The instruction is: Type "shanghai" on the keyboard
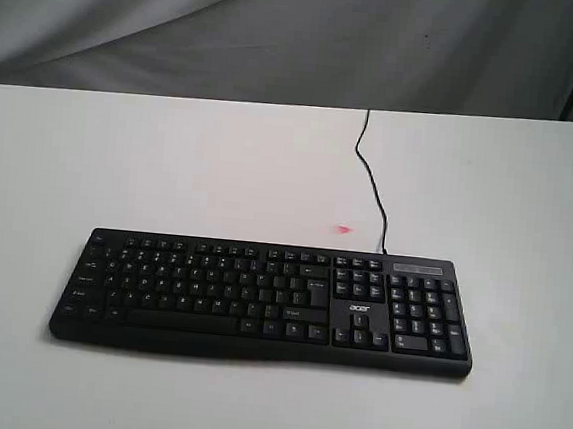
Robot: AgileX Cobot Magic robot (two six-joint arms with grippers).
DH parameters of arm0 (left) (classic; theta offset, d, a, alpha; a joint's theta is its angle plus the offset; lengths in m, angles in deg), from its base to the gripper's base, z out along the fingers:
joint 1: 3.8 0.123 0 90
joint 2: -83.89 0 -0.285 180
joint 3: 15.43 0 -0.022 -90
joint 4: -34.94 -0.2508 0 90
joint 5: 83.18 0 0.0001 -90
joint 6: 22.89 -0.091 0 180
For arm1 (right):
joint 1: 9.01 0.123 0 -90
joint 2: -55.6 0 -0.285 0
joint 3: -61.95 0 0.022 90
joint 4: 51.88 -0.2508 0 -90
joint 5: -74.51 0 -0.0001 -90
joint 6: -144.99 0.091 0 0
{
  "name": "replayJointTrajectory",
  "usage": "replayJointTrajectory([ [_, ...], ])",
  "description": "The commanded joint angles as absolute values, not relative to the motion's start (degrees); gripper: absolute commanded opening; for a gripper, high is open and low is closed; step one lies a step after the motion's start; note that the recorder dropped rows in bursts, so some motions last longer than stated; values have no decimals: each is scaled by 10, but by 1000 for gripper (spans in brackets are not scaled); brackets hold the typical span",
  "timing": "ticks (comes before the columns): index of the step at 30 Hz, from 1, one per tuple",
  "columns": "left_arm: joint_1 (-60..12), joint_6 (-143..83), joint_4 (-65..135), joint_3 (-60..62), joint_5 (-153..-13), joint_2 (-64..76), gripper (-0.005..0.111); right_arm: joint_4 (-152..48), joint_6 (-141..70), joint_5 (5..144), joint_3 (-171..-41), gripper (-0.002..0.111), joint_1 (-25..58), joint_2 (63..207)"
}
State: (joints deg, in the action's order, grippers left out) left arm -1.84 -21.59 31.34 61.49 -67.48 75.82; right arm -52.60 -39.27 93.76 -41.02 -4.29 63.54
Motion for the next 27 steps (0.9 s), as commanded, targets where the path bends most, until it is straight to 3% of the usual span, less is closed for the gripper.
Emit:
replayJointTrajectory([
  [1,-20,-215,314,618,-679,761,1,-525,-392,934,-408,0,-44,634],
  [14,-20,-215,314,618,-679,761,1,-523,-392,924,-408,0,-44,634],
  [22,-20,-215,314,618,-679,761,1,-524,-392,679,-408,0,-44,634],
  [27,-20,-215,314,618,-679,761,1,-524,-392,611,-408,0,-44,634],
])
